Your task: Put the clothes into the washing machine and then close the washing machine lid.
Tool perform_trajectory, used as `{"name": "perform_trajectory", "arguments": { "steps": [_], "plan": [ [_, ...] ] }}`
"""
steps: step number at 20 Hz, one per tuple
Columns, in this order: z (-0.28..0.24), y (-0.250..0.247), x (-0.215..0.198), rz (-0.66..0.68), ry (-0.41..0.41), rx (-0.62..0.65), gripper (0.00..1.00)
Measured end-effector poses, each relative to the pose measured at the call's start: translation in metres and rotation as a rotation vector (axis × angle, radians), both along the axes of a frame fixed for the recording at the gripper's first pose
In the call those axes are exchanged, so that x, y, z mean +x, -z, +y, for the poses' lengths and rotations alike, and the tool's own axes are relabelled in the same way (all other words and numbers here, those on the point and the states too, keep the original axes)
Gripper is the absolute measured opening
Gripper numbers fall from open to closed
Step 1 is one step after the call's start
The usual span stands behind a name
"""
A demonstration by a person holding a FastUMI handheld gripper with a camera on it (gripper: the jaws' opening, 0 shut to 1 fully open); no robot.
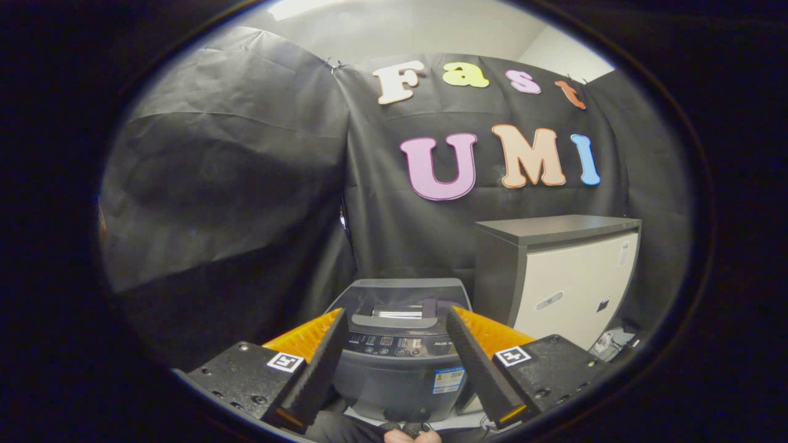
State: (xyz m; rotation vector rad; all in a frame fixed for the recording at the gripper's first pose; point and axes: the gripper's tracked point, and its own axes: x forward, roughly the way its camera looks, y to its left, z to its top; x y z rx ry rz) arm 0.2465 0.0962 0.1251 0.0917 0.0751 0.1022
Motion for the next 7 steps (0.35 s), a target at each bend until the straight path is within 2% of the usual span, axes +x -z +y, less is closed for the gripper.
{"name": "perform_trajectory", "arguments": {
  "steps": [7],
  "plan": [
    [0.0058, 0.0028, 0.0005, 0.006, -0.006, 0.009, 0.97]
  ]
}}
